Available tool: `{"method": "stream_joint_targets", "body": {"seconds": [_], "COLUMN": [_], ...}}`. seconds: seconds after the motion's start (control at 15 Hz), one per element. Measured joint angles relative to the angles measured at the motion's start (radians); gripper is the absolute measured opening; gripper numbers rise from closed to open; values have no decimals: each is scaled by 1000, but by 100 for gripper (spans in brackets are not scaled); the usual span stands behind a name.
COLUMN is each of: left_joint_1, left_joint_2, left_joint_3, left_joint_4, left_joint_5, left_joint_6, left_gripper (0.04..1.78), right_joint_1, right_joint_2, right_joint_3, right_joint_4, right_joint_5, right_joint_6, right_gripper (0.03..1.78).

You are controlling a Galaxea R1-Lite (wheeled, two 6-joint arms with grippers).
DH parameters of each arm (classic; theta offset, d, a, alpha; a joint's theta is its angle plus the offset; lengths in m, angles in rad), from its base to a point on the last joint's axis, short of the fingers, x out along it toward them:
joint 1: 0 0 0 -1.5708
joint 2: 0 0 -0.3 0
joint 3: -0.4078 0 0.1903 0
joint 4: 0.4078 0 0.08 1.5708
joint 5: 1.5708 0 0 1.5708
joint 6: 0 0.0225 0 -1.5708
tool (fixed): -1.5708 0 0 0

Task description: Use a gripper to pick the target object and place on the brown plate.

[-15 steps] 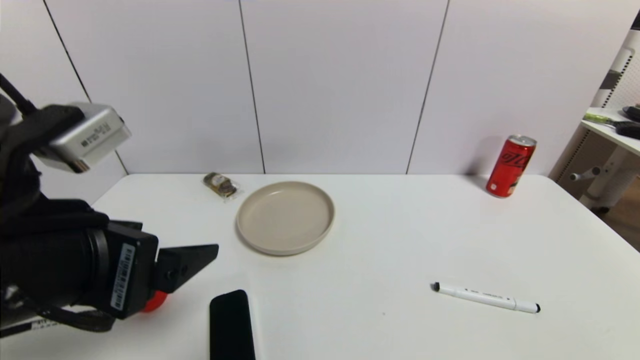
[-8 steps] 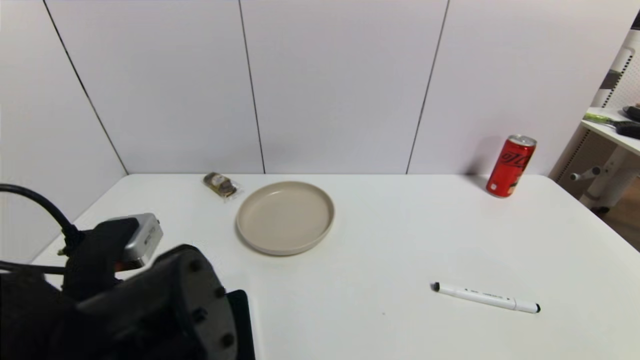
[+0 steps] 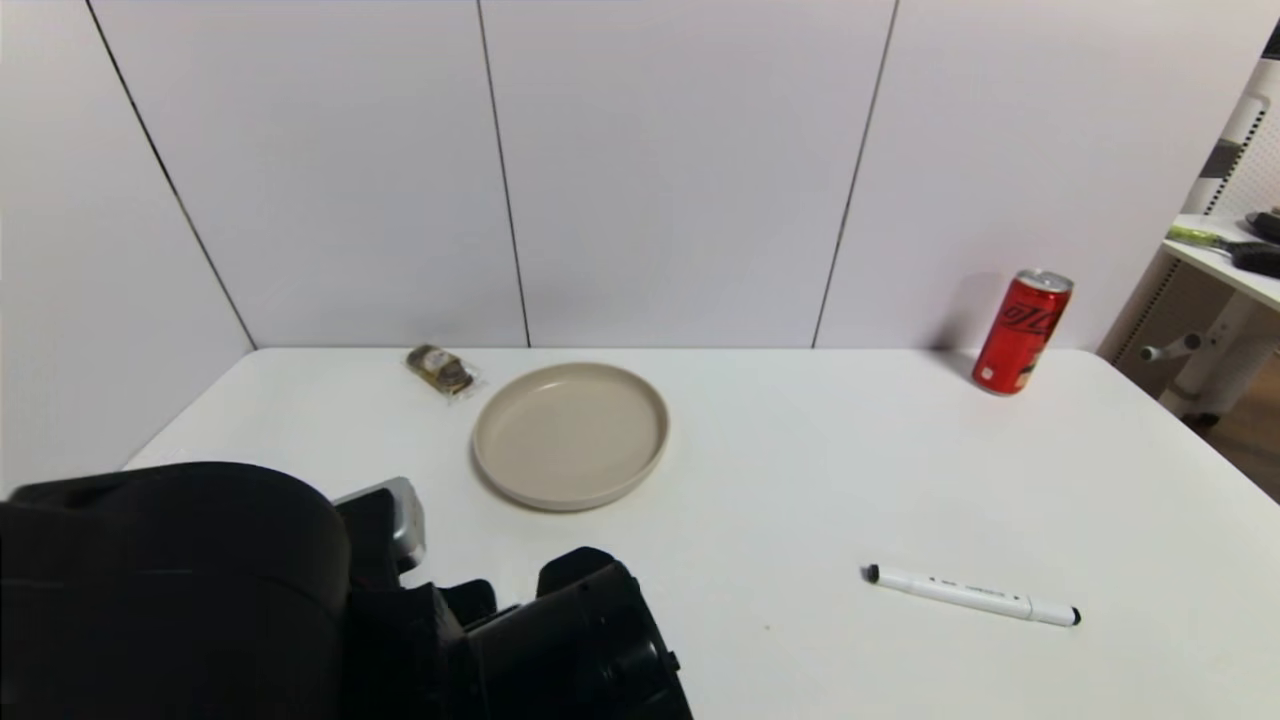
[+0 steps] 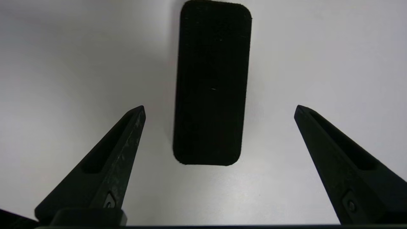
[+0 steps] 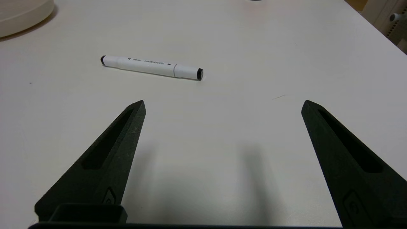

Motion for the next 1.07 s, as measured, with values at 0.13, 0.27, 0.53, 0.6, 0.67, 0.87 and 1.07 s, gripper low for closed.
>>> {"method": "stream_joint_targets", "body": {"seconds": [0.13, 0.27, 0.53, 0.6, 0.67, 0.87, 1.07], "left_joint_1": [1, 3, 31, 35, 40, 50, 61], "left_joint_2": [36, 65, 85, 84, 83, 79, 61], "left_joint_3": [14, 31, 49, 58, 67, 102, 140], "left_joint_4": [-19, -21, -33, -55, -84, -140, -185], "left_joint_5": [-2, 1, 15, 15, 16, 15, 16], "left_joint_6": [7, 17, 30, 35, 44, 59, 60], "left_gripper": [169, 169, 169, 169, 169, 169, 169], "right_joint_1": [0, 0, 0, 0, 0, 0, 0], "right_joint_2": [0, 0, 0, 0, 0, 0, 0], "right_joint_3": [0, 0, 0, 0, 0, 0, 0], "right_joint_4": [0, 0, 0, 0, 0, 0, 0], "right_joint_5": [0, 0, 0, 0, 0, 0, 0], "right_joint_6": [0, -1, -1, -1, 0, -1, -1], "right_gripper": [169, 169, 169, 169, 169, 169, 169]}}
